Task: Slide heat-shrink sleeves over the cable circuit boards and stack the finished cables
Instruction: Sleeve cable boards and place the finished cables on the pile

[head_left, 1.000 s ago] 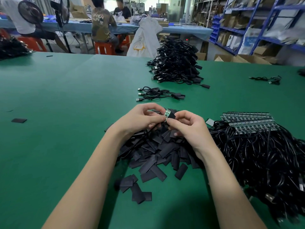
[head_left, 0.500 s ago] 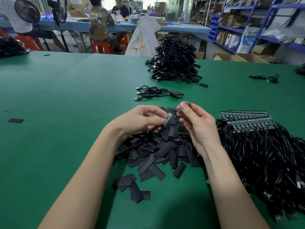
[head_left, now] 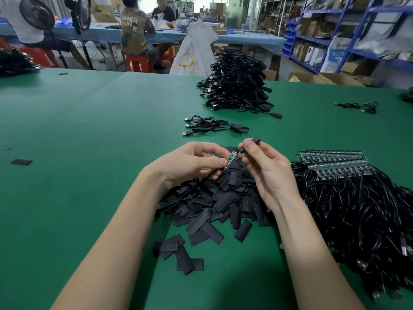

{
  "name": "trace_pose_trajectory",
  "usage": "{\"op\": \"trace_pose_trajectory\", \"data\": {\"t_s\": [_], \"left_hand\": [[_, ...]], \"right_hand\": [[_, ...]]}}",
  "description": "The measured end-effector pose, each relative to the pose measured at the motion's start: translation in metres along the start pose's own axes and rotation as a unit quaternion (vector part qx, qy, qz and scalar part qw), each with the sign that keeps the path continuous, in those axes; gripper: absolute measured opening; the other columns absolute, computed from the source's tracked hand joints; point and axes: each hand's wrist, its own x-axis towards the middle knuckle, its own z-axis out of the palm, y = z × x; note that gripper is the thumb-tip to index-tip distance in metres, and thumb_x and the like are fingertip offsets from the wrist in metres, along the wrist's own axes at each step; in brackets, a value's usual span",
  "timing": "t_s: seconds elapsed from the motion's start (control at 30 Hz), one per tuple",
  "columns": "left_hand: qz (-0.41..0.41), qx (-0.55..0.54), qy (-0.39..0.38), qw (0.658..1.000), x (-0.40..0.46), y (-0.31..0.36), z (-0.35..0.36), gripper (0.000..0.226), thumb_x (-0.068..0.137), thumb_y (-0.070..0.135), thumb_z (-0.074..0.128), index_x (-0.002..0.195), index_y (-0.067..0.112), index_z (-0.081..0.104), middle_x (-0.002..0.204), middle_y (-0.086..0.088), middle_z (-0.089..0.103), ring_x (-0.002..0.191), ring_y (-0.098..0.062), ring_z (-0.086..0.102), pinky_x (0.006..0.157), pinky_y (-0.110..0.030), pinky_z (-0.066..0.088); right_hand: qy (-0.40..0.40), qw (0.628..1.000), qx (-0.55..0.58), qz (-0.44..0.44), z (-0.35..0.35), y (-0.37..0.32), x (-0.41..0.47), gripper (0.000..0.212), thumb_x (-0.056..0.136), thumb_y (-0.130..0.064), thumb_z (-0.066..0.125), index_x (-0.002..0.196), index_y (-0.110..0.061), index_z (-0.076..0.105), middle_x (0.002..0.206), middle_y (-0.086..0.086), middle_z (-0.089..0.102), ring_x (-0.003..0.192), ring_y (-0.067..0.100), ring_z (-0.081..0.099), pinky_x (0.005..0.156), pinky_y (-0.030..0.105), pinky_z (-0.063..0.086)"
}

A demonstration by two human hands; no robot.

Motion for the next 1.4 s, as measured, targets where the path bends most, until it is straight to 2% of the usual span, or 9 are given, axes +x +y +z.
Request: {"op": "trace_pose_trajectory", "data": {"t_s": [0.17, 0.43, 0.63, 0.83, 0.9, 0.97, 1.13, 1.27, 1.4], "left_hand": [[0.006, 0.002, -0.016, 1.0, -0.002, 0.003, 0.001, 0.013, 0.087, 0.012, 0.071, 0.099, 0.011, 0.073, 0.088, -0.02, 0.044, 0.067, -0.02, 0.055, 0.071, -0.022, 0.052], [0.009, 0.026, -0.013, 1.0, -0.001, 0.002, -0.002, 0.013, 0.095, 0.004, 0.066, 0.104, 0.009, 0.073, 0.076, -0.007, 0.06, 0.066, -0.017, 0.058, 0.071, -0.02, 0.051], [0.009, 0.057, -0.002, 0.998, -0.003, 0.002, -0.004, 0.013, 0.092, 0.008, 0.071, 0.104, 0.013, 0.075, 0.081, -0.006, 0.063, 0.069, -0.014, 0.059, 0.068, -0.019, 0.048], [0.006, 0.063, -0.011, 0.998, -0.003, 0.006, -0.006, 0.022, 0.088, 0.011, 0.075, 0.107, 0.013, 0.064, 0.078, -0.006, 0.065, 0.068, -0.017, 0.047, 0.06, -0.024, 0.035], [0.006, 0.058, -0.014, 0.998, -0.003, 0.006, -0.006, 0.02, 0.088, 0.01, 0.075, 0.105, 0.013, 0.063, 0.078, -0.005, 0.066, 0.072, -0.02, 0.05, 0.063, -0.025, 0.036], [0.004, 0.053, -0.022, 0.998, -0.003, 0.006, -0.005, 0.017, 0.089, 0.009, 0.073, 0.103, 0.012, 0.063, 0.075, -0.001, 0.067, 0.069, -0.014, 0.057, 0.062, -0.02, 0.04], [0.018, 0.021, -0.029, 0.999, -0.003, 0.007, 0.0, 0.013, 0.09, 0.004, 0.069, 0.099, 0.008, 0.06, 0.067, 0.004, 0.065, 0.062, -0.008, 0.057, 0.058, -0.014, 0.043], [0.029, 0.019, -0.007, 0.999, -0.004, 0.01, 0.003, 0.02, 0.086, 0.013, 0.073, 0.101, 0.009, 0.061, 0.074, -0.002, 0.066, 0.07, -0.016, 0.057, 0.064, -0.018, 0.041], [0.05, 0.116, 0.009, 0.992, -0.003, 0.011, 0.004, 0.017, 0.09, 0.009, 0.074, 0.103, 0.009, 0.063, 0.082, -0.002, 0.067, 0.074, -0.014, 0.062, 0.066, -0.018, 0.047]], "right_hand": [[-0.017, 1.0, -0.007, 0.007, 0.001, -0.001, -0.002, 0.021, 0.068, -0.02, 0.081, 0.086, -0.011, 0.078, 0.088, 0.005, 0.077, 0.068, 0.006, 0.068, 0.067, 0.015, 0.056], [-0.017, 0.999, -0.028, 0.003, 0.003, -0.001, -0.003, 0.025, 0.064, -0.021, 0.082, 0.087, -0.012, 0.078, 0.088, 0.005, 0.078, 0.065, 0.007, 0.068, 0.068, 0.015, 0.056], [-0.054, 0.997, -0.036, 0.041, -0.002, -0.004, -0.004, 0.012, 0.066, -0.023, 0.082, 0.077, -0.019, 0.083, 0.091, 0.004, 0.079, 0.072, 0.004, 0.07, 0.068, 0.014, 0.055], [-0.078, 0.995, -0.015, 0.066, -0.004, -0.007, -0.005, 0.012, 0.067, -0.023, 0.081, 0.078, -0.021, 0.084, 0.094, 0.004, 0.079, 0.077, 0.004, 0.072, 0.07, 0.014, 0.055], [-0.083, 0.994, -0.014, 0.064, -0.004, -0.007, -0.005, 0.016, 0.064, -0.024, 0.082, 0.079, -0.021, 0.084, 0.094, 0.003, 0.079, 0.078, 0.004, 0.072, 0.07, 0.014, 0.055], [-0.088, 0.994, -0.012, 0.059, -0.004, -0.006, -0.005, 0.017, 0.063, -0.024, 0.083, 0.08, -0.021, 0.084, 0.094, 0.003, 0.079, 0.079, 0.004, 0.072, 0.07, 0.014, 0.055], [-0.116, 0.991, -0.026, 0.065, -0.004, -0.003, -0.005, 0.016, 0.065, -0.023, 0.081, 0.08, -0.02, 0.084, 0.092, 0.003, 0.079, 0.079, 0.005, 0.073, 0.068, 0.014, 0.055], [-0.088, 0.994, -0.02, 0.055, -0.001, 0.0, -0.003, 0.015, 0.064, -0.022, 0.082, 0.078, -0.018, 0.084, 0.092, 0.005, 0.079, 0.079, 0.006, 0.073, 0.068, 0.014, 0.056], [-0.05, 0.998, 0.002, 0.041, -0.002, 0.0, 0.0, 0.009, 0.068, -0.018, 0.08, 0.076, -0.015, 0.083, 0.092, 0.007, 0.078, 0.075, 0.007, 0.072, 0.068, 0.014, 0.055]]}}
